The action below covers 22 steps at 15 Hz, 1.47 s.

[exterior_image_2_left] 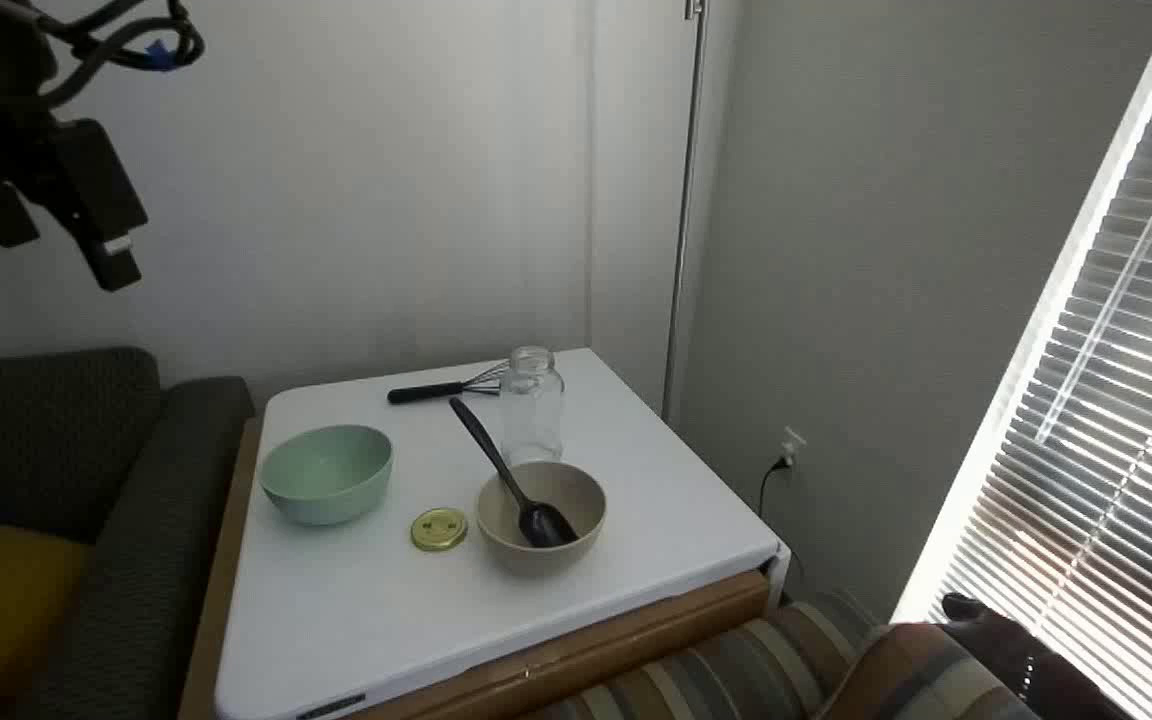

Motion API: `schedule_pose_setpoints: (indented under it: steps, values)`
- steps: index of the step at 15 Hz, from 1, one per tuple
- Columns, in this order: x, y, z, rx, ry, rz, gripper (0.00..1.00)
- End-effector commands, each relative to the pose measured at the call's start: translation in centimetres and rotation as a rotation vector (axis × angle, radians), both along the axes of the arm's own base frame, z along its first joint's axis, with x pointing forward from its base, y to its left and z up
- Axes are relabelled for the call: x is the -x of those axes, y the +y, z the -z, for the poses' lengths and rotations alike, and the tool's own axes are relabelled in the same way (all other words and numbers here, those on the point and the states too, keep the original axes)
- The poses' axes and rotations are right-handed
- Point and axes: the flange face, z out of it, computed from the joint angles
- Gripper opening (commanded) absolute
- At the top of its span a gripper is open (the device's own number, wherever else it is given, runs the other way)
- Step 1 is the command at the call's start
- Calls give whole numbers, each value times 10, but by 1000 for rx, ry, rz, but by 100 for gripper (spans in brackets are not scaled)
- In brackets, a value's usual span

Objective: Pick the lid on the table and put it on the bottle

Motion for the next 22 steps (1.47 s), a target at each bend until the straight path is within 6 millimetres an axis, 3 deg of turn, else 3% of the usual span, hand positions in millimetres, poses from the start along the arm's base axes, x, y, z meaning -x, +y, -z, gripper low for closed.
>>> schedule_pose_setpoints:
  steps: [1,5,7,8,11,12,15,20,22]
  values:
    - [0,0,-1,0,1,0,100]
    - [-14,-4,20,18,11,2,100]
    - [-24,-12,39,-5,27,-15,100]
    - [-8,-3,18,8,18,0,100]
    - [-17,-9,37,10,36,-6,100]
    - [-22,0,45,29,61,-27,100]
    - [-40,-9,88,78,78,110,100]
    - [-54,-49,184,105,217,378,100]
    - [-60,-60,212,59,304,464,100]
